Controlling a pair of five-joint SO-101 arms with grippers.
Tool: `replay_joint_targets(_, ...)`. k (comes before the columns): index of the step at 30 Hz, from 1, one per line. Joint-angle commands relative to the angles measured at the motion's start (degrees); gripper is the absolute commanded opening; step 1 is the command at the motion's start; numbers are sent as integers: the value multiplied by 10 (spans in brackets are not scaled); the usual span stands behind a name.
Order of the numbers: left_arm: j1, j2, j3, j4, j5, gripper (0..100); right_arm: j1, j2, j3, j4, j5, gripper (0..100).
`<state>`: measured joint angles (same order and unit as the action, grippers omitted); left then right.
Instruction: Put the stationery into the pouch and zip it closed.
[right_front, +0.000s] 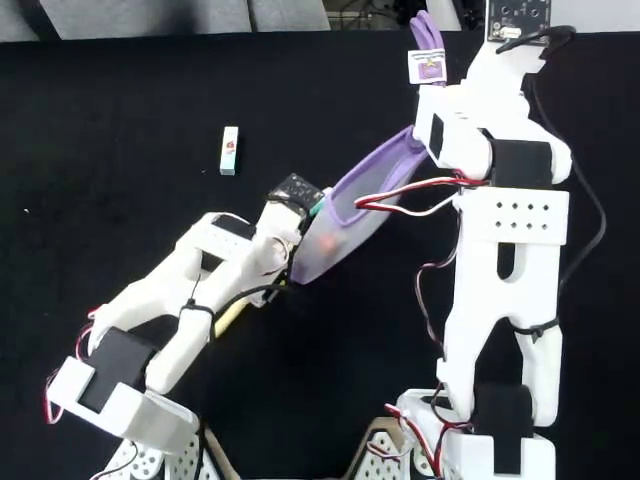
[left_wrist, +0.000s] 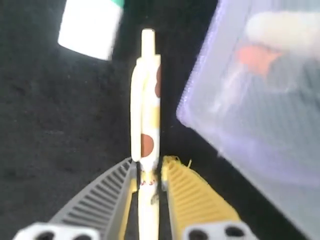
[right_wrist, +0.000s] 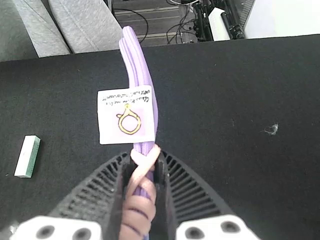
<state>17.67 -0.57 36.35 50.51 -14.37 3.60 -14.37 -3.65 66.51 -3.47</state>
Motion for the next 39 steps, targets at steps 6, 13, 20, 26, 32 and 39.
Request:
replay_joint_targets(6,-137,-244,-43,-77,84,29,-10,-1,-15,-2,5,11)
replay_joint_targets(13,-114,-423,-27,-249,196,29,-10,0,-15,-2,5,11)
replay_joint_targets(20,-34,-515,87,-515,213,29,-11,2,-14,-4,5,11)
replay_joint_targets(26,10,-540,168,-683,195,29,-11,2,-13,-4,5,11)
replay_joint_targets(32,47,-542,176,-709,167,29,-23,3,-13,-4,17,11)
replay_joint_targets(39,129,-639,197,-662,164,29,-24,3,-13,-4,20,11)
